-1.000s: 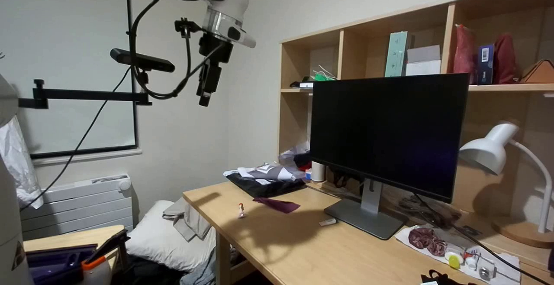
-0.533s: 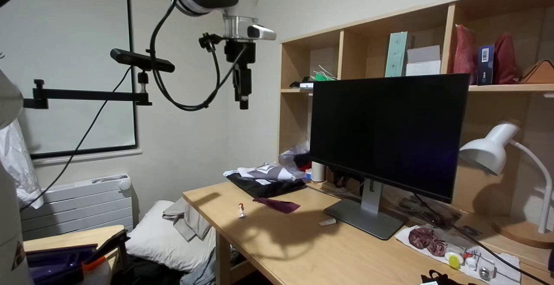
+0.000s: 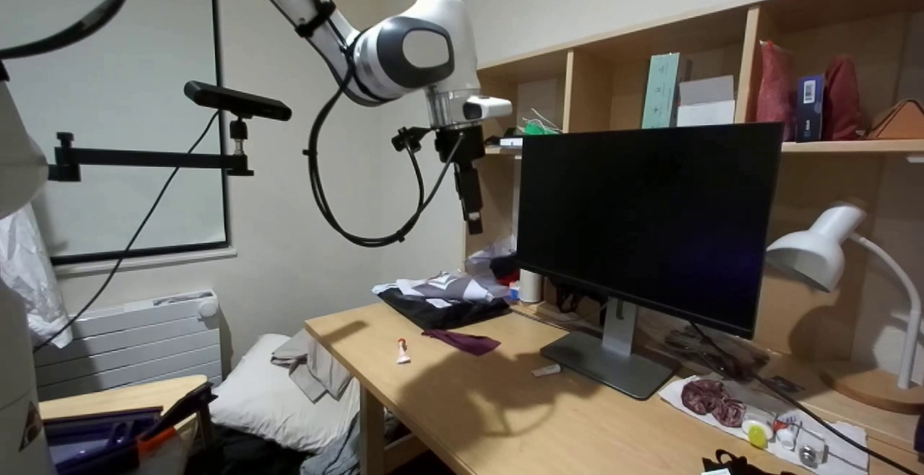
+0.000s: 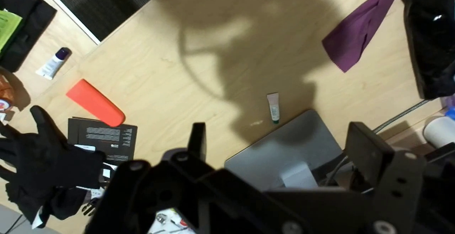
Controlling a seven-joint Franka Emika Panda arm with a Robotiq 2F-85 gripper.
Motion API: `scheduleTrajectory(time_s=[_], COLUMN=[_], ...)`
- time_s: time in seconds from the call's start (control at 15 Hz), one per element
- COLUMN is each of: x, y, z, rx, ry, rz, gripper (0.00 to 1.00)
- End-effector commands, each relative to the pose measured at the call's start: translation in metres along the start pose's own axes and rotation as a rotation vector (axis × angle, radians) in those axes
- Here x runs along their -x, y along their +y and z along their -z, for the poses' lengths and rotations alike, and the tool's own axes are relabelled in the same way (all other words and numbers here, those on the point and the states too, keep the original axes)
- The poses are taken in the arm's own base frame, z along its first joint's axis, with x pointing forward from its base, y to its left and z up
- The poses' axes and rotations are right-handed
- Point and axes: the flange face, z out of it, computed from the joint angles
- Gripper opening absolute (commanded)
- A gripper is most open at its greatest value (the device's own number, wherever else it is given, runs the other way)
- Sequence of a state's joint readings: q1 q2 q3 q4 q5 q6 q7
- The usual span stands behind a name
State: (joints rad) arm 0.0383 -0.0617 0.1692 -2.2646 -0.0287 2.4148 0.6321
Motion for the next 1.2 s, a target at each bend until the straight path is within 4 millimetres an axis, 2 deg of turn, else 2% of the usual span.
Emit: scheduleTrajectory(time_s=[0.0,0.27,0.4,0.53,0.6,0.73,1.0,1.13], x=[-0.037,-0.079,-0.095,-0.1,-0.091,-0.096,-0.098,-0.098], y=[-0.01,-0.011,-0.014,-0.018,-0.007,-0.013,-0.017,-0.018], z=[-0.04,-0.082,-0.103,-0.118,-0.108,-0.121,-0.126,-0.14], rx=[0.037,0.136,0.194,0.251,0.198,0.223,0.236,0.261], ry=[0.038,0.077,0.086,0.103,0.083,0.084,0.084,0.095], rz=[-0.138,-0.329,-0.314,-0.284,-0.282,-0.275,-0.25,-0.214], gripper=[1.0,1.0,1.0,1.0,1.0,1.0,1.0,1.0])
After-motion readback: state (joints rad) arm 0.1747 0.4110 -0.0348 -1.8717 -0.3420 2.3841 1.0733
